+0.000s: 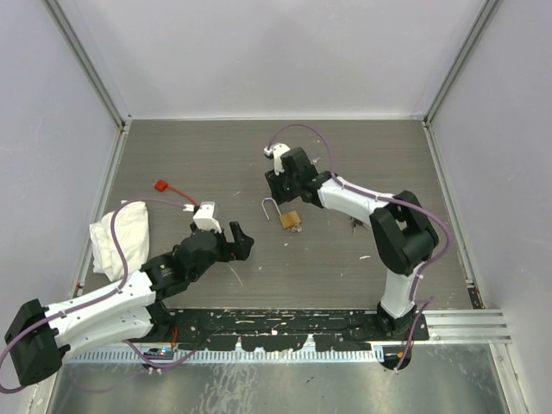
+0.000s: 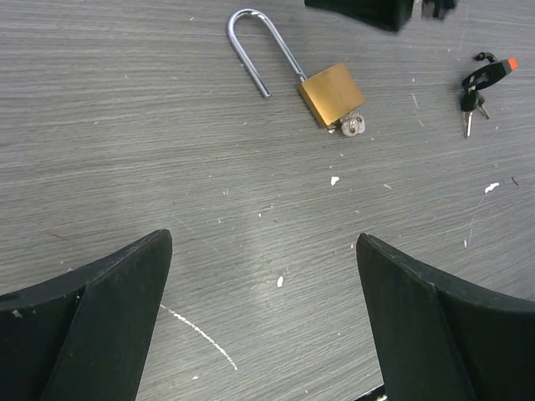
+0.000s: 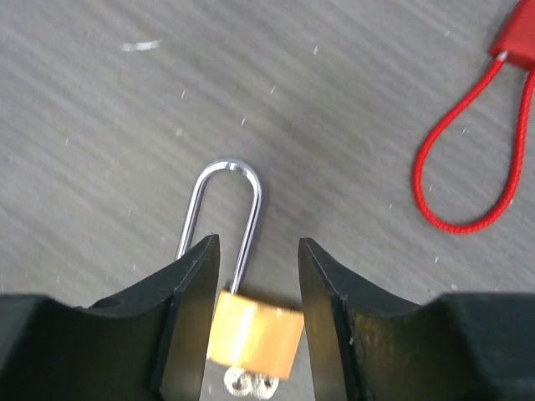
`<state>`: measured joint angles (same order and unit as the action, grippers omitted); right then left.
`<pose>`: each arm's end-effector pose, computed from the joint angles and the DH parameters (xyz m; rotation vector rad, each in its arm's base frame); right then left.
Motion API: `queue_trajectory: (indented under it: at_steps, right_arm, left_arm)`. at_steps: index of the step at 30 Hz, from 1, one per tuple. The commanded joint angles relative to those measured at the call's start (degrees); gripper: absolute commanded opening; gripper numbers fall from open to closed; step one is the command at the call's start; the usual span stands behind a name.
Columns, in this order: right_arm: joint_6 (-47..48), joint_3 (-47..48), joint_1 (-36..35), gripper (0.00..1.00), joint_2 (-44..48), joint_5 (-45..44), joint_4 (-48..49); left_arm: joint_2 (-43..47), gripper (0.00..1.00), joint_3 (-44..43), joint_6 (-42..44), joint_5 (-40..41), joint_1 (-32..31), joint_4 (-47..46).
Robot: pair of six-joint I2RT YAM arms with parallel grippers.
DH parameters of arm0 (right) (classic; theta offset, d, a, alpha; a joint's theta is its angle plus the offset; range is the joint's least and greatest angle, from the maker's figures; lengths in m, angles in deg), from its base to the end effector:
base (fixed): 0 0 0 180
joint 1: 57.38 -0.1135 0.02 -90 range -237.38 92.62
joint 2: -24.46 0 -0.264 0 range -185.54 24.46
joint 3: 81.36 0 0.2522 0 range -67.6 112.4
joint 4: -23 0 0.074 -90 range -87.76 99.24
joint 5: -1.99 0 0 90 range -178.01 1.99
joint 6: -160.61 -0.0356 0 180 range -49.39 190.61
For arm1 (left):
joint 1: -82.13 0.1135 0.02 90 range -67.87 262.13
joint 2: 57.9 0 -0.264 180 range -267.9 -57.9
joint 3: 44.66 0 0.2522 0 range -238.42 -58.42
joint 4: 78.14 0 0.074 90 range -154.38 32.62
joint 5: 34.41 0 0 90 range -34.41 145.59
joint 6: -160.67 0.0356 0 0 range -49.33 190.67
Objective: Lock with the key
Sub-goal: Pick up the lock from the center of the board.
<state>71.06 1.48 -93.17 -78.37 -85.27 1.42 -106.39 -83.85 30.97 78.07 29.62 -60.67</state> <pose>0.3215 0.2339 0.2120 -0.7465 2.2007 0.3702 0.1260 -0.1420 0.2223 -0.0204 2.0564 -0.6242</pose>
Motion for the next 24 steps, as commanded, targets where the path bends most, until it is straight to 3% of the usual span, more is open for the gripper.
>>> queue_trajectory:
  at_steps: [1, 15, 24]
  right_arm:
    - [-2.6, 9.3, 0.2, 0.47, -5.7, -2.2, -3.7]
    - [-2.2, 9.9, -1.2, 0.45, -11.1, -2.0, -5.0]
    - [-1.5, 10.4, -1.8, 0.34, -13.0, -2.9, -6.7]
  left_arm:
    - [1.8, 0.93, 0.5, -1.3, 1.8, -0.2, 0.9]
    - [2.5, 0.93, 1.5, -1.4, 2.2, -0.2, 0.4]
    - [2.4, 0.94, 1.6, -1.7, 2.1, -0.2, 0.0]
